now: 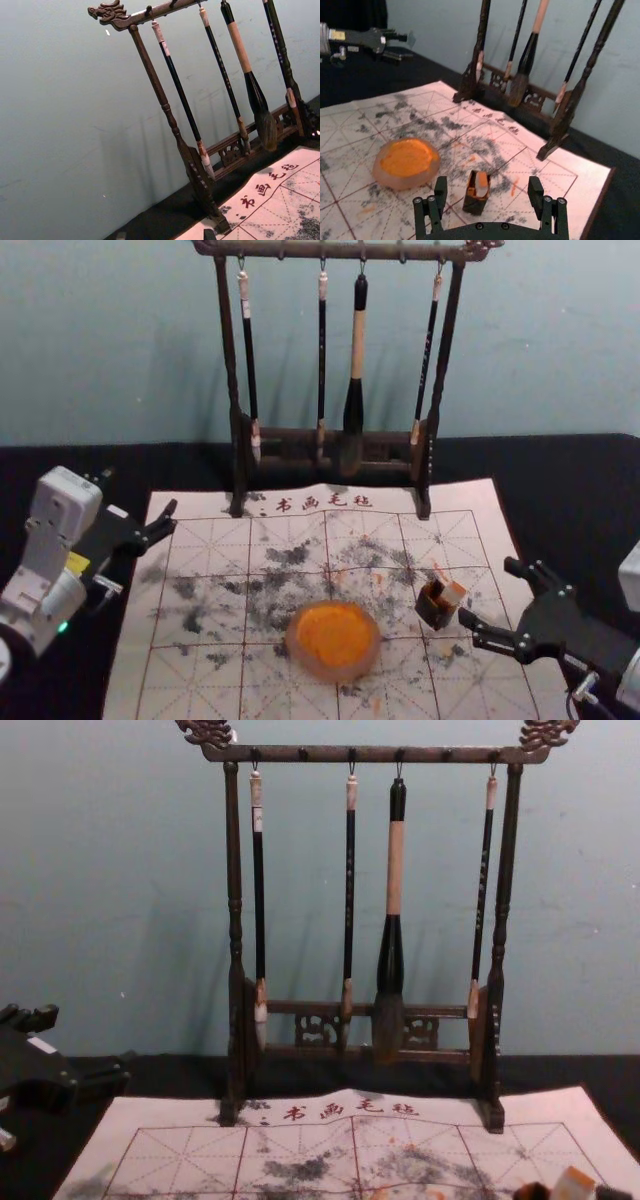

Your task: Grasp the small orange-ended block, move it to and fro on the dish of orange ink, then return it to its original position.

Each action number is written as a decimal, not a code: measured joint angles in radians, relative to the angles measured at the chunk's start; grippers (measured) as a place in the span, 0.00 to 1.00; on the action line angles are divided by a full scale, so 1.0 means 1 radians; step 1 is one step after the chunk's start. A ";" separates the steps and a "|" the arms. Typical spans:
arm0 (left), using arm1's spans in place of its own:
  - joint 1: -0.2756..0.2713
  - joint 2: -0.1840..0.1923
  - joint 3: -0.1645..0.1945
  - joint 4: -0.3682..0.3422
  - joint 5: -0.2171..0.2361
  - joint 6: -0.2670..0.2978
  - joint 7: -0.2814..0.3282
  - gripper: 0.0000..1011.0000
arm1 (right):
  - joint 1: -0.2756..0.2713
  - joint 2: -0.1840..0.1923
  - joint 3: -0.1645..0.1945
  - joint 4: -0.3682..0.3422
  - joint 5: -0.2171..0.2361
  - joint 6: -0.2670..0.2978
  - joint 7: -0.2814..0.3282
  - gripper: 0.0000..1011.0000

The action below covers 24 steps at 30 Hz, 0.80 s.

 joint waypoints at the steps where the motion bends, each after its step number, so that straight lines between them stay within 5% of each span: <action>1: 0.000 0.000 0.000 0.000 0.000 0.000 0.000 0.99 | 0.002 -0.001 -0.001 0.003 -0.001 0.004 0.005 0.99; 24: 0.000 0.000 0.000 0.000 0.000 0.000 0.000 0.99 | 0.086 -0.079 -0.018 0.102 -0.065 0.080 0.078 0.99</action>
